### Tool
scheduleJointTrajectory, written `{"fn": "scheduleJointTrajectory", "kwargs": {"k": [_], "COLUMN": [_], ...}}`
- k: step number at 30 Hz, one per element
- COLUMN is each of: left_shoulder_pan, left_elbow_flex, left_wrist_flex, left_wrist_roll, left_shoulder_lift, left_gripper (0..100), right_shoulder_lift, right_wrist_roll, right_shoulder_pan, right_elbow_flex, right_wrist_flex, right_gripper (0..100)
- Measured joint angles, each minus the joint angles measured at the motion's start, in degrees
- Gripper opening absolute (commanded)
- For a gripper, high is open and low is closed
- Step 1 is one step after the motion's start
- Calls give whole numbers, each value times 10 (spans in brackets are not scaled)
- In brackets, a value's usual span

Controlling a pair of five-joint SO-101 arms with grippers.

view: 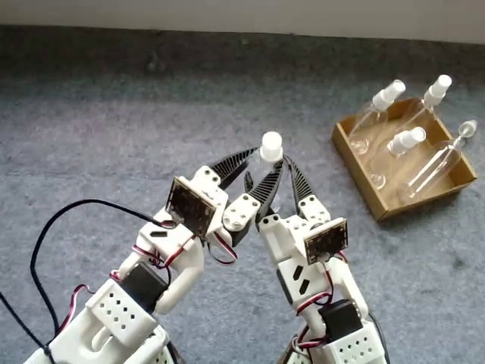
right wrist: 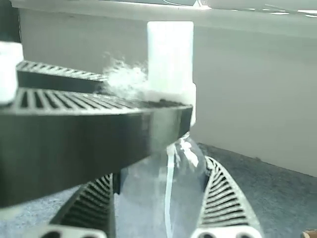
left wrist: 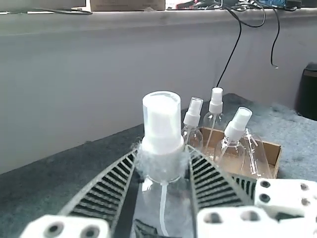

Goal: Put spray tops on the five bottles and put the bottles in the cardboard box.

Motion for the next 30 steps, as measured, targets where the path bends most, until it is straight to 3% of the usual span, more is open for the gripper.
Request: {"fn": "scheduleJointTrajectory", "kwargs": {"k": [18, 24, 30], "left_shoulder_pan": [-1, -4, -34], "left_elbow_flex": [-26, -26, -26], "left_wrist_flex": [33, 35, 54], "left_wrist_roll": [0, 0, 2], "left_shoulder_lift": [41, 41, 48], "left_gripper": [36, 162, 169], "right_shoulder_lift": [0, 0, 0], "right_wrist_roll": [0, 0, 0], "right_shoulder_pan": [1, 1, -4], "right_elbow_flex": [0, 0, 0], "right_wrist_flex": [14, 14, 14], "right_gripper": [38, 38, 38]}}
